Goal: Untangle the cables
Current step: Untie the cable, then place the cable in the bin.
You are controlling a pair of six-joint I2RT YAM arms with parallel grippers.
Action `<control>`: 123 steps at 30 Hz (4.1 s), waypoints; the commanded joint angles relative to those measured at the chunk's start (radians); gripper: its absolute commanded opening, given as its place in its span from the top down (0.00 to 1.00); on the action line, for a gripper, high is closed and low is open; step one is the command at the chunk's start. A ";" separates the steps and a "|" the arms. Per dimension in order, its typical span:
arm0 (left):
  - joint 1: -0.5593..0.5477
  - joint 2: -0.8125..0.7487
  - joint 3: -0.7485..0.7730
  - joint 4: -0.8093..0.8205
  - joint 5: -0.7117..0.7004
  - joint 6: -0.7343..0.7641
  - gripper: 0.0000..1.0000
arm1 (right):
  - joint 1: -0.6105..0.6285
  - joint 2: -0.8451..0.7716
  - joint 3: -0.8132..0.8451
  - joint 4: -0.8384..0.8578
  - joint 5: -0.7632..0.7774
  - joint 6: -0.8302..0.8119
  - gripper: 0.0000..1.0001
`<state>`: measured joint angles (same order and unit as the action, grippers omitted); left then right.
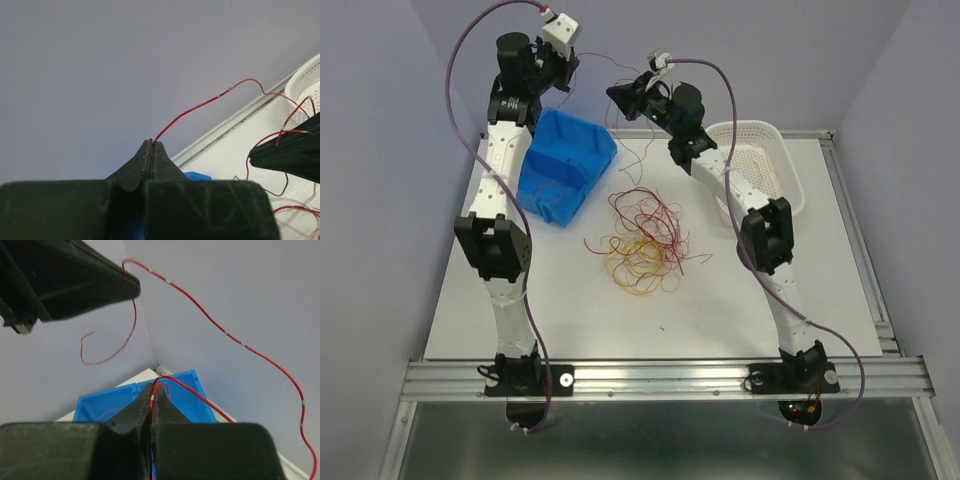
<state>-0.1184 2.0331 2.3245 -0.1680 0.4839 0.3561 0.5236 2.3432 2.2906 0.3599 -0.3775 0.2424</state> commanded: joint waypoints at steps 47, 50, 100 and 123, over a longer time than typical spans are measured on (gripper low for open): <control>0.144 0.119 -0.427 0.709 0.416 -0.345 0.30 | -0.002 0.240 0.070 0.637 0.092 0.184 0.99; 0.174 0.090 -0.471 0.766 0.490 -0.345 0.27 | -0.002 0.243 0.069 0.637 0.089 0.183 1.00; 0.183 0.262 0.044 0.771 0.530 -0.571 1.00 | 0.006 0.007 -0.224 0.685 -0.026 0.287 0.11; 0.269 0.277 -0.148 0.703 0.510 -0.382 1.00 | -0.016 -0.361 -0.810 0.806 0.075 0.216 0.10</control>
<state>0.1249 2.3753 2.2074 0.5209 0.9634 -0.0875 0.5167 2.0716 1.5574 1.0855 -0.3557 0.4892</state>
